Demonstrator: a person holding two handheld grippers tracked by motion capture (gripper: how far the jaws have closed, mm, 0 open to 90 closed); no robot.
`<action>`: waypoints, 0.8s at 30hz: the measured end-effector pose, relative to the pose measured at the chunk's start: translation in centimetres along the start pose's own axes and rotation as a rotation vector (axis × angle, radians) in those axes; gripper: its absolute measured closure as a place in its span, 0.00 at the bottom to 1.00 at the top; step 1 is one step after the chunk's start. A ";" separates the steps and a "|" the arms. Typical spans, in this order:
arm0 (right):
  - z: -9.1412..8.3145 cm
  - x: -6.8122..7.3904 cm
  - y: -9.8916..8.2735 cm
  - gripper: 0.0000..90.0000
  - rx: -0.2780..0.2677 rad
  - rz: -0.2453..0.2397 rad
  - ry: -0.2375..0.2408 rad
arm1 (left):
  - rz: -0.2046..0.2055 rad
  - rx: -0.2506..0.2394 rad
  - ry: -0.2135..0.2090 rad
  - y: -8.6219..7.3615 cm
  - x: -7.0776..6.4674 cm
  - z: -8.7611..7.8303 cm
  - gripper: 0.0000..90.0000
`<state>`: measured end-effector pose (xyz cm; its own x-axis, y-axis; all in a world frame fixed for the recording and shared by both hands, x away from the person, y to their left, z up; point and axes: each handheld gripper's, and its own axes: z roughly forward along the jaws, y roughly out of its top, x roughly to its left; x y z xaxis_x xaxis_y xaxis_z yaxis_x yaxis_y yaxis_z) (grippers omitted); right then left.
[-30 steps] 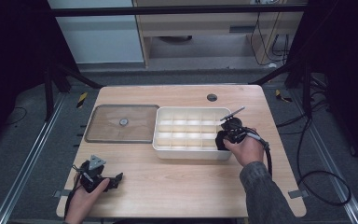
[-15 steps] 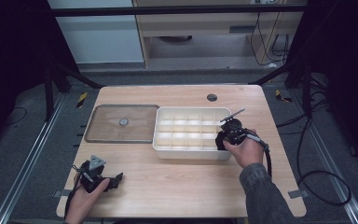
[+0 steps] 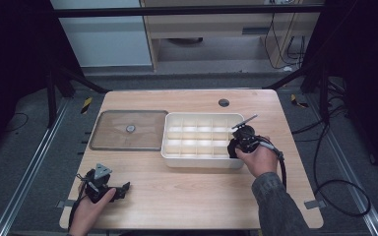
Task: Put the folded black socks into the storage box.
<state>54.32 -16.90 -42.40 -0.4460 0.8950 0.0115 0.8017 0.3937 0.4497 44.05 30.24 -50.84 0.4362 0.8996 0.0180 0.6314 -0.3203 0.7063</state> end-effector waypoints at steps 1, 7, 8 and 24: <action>0.0 0.0 0.0 1.00 0.000 0.001 0.000 | 0.000 -0.001 0.000 0.0 0.0 0.0 0.00; 0.0 0.0 0.0 1.00 -0.001 -0.006 -0.004 | 0.003 0.001 0.000 0.0 -0.1 0.0 0.00; 0.0 0.1 0.1 1.00 0.002 0.003 -0.001 | 0.004 -0.001 0.000 0.0 -0.1 0.0 0.00; 0.9 0.4 0.0 1.00 0.049 -0.009 -0.033 | 0.005 -0.002 -0.003 0.0 -0.2 0.0 0.00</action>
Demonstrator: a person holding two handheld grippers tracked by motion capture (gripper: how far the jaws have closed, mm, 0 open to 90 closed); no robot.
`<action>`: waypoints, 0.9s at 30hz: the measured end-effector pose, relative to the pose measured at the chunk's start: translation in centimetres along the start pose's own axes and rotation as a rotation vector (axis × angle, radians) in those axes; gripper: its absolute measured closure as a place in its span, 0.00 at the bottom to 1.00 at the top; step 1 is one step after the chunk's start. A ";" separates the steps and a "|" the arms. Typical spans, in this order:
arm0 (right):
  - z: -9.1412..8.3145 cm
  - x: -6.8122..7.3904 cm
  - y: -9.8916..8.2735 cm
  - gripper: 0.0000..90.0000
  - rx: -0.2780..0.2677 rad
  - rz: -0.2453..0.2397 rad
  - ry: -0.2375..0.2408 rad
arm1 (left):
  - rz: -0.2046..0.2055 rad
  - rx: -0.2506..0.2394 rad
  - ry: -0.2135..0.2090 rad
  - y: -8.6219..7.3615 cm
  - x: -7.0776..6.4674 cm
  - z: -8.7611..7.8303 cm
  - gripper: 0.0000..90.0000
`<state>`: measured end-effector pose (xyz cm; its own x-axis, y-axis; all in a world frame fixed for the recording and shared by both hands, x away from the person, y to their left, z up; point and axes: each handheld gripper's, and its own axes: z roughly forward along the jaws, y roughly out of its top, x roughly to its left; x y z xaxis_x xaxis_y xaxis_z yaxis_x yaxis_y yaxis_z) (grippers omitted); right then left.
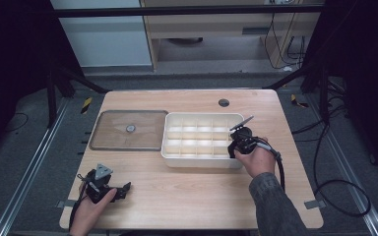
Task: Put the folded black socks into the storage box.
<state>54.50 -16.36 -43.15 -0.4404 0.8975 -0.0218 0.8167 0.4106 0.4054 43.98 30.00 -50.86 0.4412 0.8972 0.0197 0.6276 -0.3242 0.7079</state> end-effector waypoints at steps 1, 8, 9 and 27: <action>0.0 0.1 0.0 1.00 0.004 0.000 0.001 | 0.001 0.001 0.000 0.0 0.0 0.0 0.00; 0.2 0.1 -0.1 1.00 0.013 0.012 -0.001 | 0.002 0.000 -0.002 0.0 0.0 0.0 0.00; 0.3 0.1 -0.1 1.00 0.012 0.008 -0.003 | 0.005 0.002 -0.003 0.0 0.0 0.0 0.00; 0.7 -0.1 -0.1 1.00 0.029 0.027 0.010 | 0.003 -0.004 -0.007 0.1 -0.2 0.1 0.00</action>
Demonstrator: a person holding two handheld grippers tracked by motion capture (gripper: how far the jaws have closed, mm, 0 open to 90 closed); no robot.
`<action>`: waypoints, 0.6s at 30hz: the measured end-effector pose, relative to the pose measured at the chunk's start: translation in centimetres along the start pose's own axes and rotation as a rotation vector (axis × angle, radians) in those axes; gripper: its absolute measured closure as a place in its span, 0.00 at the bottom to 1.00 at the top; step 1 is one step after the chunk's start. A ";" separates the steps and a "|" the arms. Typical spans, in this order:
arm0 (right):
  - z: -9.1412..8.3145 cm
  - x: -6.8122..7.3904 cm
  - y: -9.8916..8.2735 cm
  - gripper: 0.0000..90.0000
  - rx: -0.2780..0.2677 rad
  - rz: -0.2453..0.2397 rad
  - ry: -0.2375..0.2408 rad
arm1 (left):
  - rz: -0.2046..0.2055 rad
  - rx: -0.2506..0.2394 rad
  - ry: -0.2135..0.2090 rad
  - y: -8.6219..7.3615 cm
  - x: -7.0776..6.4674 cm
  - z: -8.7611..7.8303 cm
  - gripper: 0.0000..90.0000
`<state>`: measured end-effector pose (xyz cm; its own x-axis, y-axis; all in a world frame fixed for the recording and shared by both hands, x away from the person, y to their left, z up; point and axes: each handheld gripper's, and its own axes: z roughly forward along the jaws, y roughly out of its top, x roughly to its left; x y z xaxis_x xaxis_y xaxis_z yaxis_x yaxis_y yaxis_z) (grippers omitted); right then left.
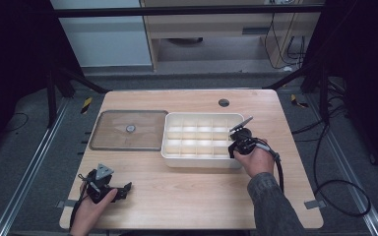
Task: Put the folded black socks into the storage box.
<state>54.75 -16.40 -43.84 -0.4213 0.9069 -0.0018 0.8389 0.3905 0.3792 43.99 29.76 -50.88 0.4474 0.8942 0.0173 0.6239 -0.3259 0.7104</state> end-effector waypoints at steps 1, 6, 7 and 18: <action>0.0 0.0 0.0 1.00 0.003 0.007 0.005 | -0.002 -0.002 0.000 0.0 0.0 0.0 0.00; 0.1 0.1 0.0 1.00 0.003 0.013 -0.001 | 0.006 0.003 -0.002 0.0 0.0 0.0 0.00; 0.1 0.1 -0.1 1.00 0.002 0.013 -0.002 | 0.006 0.003 -0.002 0.0 0.0 0.0 0.00; 0.0 0.0 -0.2 1.00 -0.014 0.009 0.000 | 0.007 0.002 -0.003 0.0 0.0 0.0 0.00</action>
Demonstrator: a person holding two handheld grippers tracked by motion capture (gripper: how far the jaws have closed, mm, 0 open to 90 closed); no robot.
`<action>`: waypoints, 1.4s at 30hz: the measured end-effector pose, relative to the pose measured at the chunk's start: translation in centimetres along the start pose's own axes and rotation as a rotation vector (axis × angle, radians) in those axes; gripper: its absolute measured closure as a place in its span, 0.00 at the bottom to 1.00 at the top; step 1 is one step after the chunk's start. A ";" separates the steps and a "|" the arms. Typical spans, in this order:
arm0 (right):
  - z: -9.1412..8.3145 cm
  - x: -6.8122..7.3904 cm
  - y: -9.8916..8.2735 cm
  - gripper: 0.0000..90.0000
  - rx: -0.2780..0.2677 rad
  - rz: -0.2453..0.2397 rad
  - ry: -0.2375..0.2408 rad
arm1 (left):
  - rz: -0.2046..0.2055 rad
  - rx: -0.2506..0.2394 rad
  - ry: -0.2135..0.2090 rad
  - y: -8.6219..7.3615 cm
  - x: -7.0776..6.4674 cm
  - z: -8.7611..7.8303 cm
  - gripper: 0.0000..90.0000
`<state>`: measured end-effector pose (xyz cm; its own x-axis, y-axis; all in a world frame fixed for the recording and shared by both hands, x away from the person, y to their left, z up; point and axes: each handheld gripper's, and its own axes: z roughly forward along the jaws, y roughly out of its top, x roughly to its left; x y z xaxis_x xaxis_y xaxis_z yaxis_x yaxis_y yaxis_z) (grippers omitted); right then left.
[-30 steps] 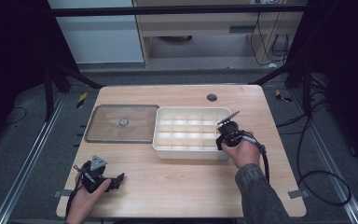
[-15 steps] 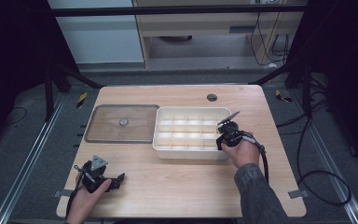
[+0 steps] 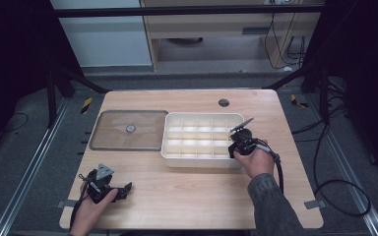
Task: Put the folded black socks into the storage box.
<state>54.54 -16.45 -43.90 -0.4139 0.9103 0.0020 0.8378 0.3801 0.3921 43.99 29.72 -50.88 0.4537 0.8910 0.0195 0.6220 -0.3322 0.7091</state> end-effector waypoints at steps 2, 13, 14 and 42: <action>-0.1 0.0 0.0 1.00 -0.004 0.005 0.001 | 0.000 0.000 0.000 0.0 0.0 0.0 0.00; -0.6 -0.1 -0.2 1.00 -0.024 -0.013 0.004 | 0.000 0.000 0.000 0.0 0.0 0.0 0.00; -0.8 -0.1 -0.2 1.00 -0.028 -0.013 0.004 | 0.001 0.000 0.000 0.0 0.0 0.0 0.00; -5.1 0.5 1.2 1.00 -0.235 -0.040 0.025 | 0.001 0.000 -0.001 0.0 0.0 0.0 0.00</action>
<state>53.48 -16.42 -38.73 -0.4560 0.8900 0.0043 0.7159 0.3639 0.5958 43.98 29.73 -50.88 0.4549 0.8903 0.0192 0.6217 -0.3330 0.7090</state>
